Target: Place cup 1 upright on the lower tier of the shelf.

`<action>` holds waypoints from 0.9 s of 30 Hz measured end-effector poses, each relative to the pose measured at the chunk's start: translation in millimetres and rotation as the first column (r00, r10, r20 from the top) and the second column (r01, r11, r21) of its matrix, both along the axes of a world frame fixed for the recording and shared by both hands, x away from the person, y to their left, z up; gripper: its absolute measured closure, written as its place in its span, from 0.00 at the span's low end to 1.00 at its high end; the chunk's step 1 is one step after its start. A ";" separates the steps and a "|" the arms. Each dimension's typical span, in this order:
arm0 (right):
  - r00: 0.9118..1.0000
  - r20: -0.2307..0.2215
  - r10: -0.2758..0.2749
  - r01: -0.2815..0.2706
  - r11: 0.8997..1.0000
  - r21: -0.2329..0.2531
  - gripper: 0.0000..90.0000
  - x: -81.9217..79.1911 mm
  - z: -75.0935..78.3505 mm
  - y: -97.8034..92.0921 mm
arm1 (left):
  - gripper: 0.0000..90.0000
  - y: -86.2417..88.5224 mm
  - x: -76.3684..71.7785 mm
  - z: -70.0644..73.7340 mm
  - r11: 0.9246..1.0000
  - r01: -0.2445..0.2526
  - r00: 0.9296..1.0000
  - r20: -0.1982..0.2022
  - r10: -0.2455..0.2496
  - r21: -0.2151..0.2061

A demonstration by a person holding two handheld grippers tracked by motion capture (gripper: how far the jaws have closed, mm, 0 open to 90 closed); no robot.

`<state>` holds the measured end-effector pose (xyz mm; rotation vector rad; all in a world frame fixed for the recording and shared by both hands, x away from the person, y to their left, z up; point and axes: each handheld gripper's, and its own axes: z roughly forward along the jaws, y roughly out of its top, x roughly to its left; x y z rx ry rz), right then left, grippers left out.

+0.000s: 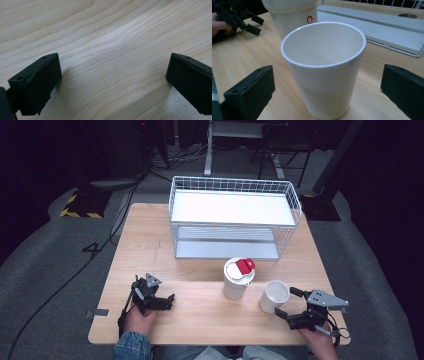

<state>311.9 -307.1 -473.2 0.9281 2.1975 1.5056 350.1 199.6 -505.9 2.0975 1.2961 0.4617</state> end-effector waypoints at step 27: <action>0.999 -0.034 -0.007 0.003 0.995 -0.104 0.16 10.4 -18.8 25.7 | 0.01 0.0 0.0 0.0 1.000 0.000 1.000 0.000 0.000 0.000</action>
